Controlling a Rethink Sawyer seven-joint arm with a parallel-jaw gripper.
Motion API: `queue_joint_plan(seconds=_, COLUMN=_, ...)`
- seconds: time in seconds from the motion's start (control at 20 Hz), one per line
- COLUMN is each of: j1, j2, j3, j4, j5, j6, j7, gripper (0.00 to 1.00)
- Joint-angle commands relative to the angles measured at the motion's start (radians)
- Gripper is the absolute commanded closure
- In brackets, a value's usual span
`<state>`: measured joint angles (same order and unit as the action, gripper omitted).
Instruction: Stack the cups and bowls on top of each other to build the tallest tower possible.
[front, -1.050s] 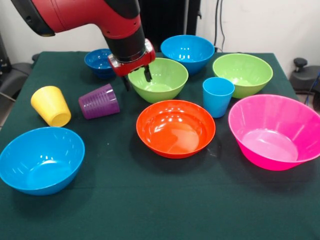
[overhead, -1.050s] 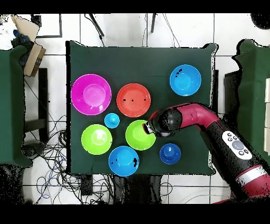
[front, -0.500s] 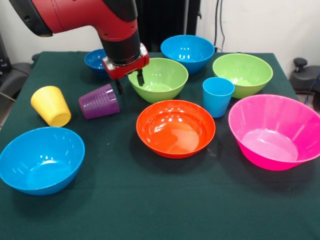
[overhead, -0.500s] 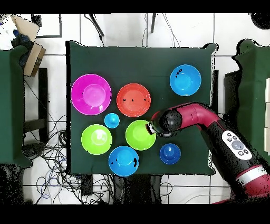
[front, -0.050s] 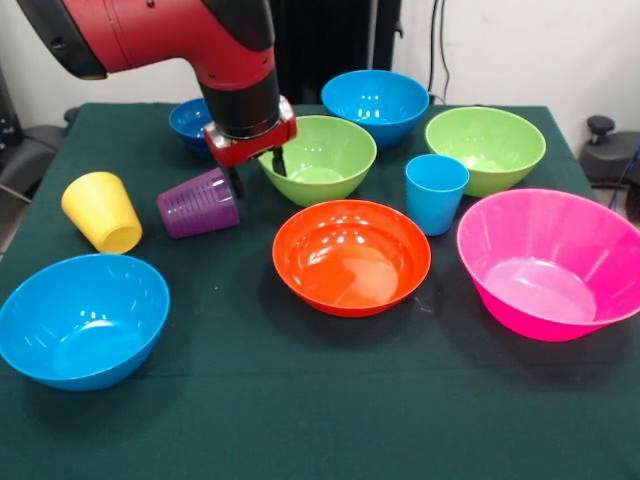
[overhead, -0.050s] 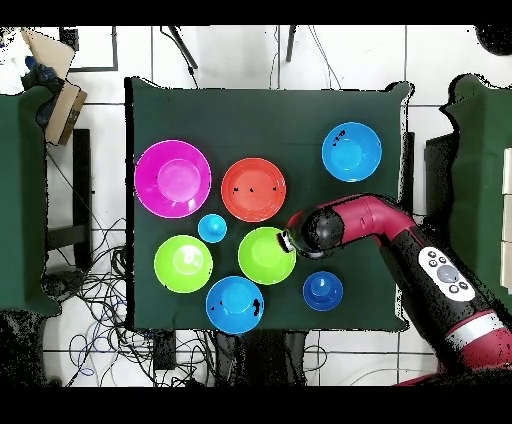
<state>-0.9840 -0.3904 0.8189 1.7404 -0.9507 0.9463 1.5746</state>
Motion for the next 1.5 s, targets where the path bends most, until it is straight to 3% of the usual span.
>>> queue_joint_plan(seconds=0.05, j1=0.040, j2=0.021, j3=-0.055, j4=-0.068, j5=-0.116, j6=-0.082, j7=-0.221, gripper=0.00)
queue_joint_plan(seconds=0.65, j1=0.056, j2=0.022, j3=-0.059, j4=-0.076, j5=-0.131, j6=-0.103, j7=-0.183, gripper=0.00)
queue_joint_plan(seconds=0.7, j1=0.058, j2=0.020, j3=-0.063, j4=-0.075, j5=-0.130, j6=-0.106, j7=-0.173, gripper=1.00)
queue_joint_plan(seconds=1.5, j1=0.065, j2=0.010, j3=-0.072, j4=-0.076, j5=-0.109, j6=-0.101, j7=-0.150, gripper=1.00)
